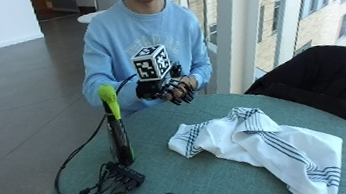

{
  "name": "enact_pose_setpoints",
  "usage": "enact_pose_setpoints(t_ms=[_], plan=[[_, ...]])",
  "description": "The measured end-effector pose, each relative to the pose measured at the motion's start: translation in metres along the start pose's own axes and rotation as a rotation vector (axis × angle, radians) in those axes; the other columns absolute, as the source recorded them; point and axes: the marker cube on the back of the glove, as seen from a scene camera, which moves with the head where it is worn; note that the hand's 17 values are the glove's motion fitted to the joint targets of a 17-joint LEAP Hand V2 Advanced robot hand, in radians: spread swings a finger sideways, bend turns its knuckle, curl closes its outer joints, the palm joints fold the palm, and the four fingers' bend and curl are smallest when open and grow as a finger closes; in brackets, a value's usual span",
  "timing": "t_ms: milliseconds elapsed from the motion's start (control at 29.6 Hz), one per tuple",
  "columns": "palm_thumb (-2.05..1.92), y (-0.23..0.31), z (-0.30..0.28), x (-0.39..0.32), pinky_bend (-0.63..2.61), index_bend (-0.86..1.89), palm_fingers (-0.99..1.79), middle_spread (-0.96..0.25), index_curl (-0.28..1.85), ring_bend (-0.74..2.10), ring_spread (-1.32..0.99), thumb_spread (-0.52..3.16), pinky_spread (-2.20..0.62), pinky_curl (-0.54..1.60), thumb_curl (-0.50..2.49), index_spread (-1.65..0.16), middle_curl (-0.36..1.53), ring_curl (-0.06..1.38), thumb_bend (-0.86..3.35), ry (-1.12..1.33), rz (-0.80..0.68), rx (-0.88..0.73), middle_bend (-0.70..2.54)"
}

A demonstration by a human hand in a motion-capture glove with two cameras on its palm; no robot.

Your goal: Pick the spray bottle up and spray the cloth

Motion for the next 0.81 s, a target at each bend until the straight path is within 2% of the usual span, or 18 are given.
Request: enact_pose_setpoints(t_ms=[202,438,573,641,810], plan=[[0.63,0.047,-0.014,0.021,0.17,0.17,0.80,-0.10,0.33,0.28,-0.06,1.12,0.20,0.19,0.26,-0.31,0.32,0.28,0.23,-0.025,0.133,0.069,0.35],[0.65,0.117,-0.032,0.066,0.19,0.13,0.78,-0.10,0.32,0.29,-0.06,1.14,0.21,0.22,0.28,-0.33,0.34,0.30,0.18,-0.122,0.374,0.182,0.33],[0.66,0.137,-0.039,0.099,0.19,0.12,0.78,-0.10,0.30,0.31,-0.05,1.15,0.20,0.24,0.28,-0.34,0.35,0.31,0.16,-0.204,0.583,0.394,0.32],[0.67,0.146,-0.040,0.112,0.19,0.12,0.77,-0.10,0.30,0.32,-0.05,1.15,0.20,0.24,0.29,-0.34,0.35,0.31,0.15,-0.266,0.612,0.467,0.32],[0.68,0.167,-0.044,0.135,0.22,0.09,0.75,-0.09,0.28,0.32,-0.05,1.15,0.20,0.27,0.30,-0.35,0.36,0.32,0.12,-0.463,0.667,0.452,0.31]])
